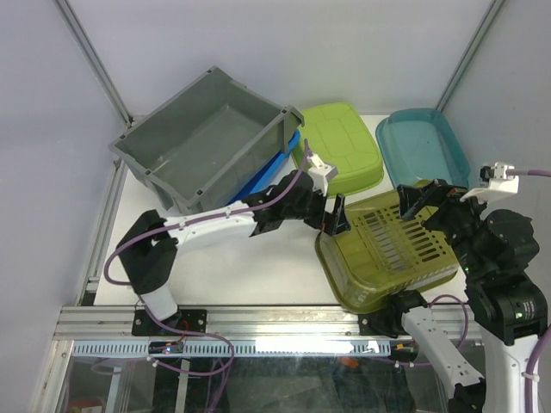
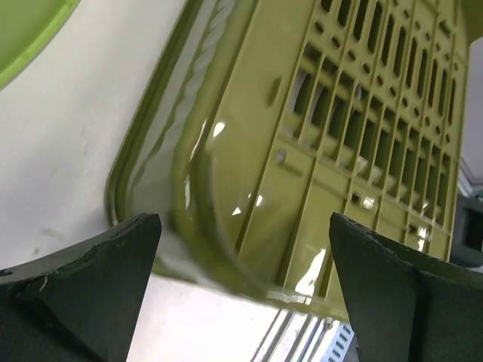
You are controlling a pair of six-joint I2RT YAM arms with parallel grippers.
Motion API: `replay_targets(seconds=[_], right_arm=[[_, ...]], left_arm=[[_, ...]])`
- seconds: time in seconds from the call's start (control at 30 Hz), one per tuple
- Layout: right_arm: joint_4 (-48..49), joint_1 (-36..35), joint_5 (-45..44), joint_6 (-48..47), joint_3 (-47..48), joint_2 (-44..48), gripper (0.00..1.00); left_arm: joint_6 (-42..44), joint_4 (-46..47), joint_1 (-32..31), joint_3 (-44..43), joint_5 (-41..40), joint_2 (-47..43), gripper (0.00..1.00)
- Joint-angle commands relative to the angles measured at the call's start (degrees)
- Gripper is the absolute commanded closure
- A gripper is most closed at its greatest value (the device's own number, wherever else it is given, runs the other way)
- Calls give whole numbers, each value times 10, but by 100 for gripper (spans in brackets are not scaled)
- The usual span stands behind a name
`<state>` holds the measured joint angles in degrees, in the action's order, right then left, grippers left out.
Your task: Turn the large container upside down
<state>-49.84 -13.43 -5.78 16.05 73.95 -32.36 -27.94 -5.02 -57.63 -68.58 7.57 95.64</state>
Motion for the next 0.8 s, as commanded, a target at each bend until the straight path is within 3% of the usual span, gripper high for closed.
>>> replay_targets(seconds=[0.0,0.17,0.3,0.43,0.57,0.77], right_arm=[[-9,0,-28,-12,20,9,1],[-13,1,-24,-3,19,8,1],[-21,1,-33,-6,29,9,1],[-24,1,-24,-20,25,21,1],[-5,1,-3,-22,-22,42,1],[31,1,180,13,-90,1,1]], left_arm=[[19,48,1,-91,95,63,1],[-34,72,-1,-174,146,153,1],[-32,70,0,-213,122,149,1],[15,18,3,-222,29,67,1],[18,-74,3,-251,0,-25,1],[-4,-240,3,-314,-92,-183,1]])
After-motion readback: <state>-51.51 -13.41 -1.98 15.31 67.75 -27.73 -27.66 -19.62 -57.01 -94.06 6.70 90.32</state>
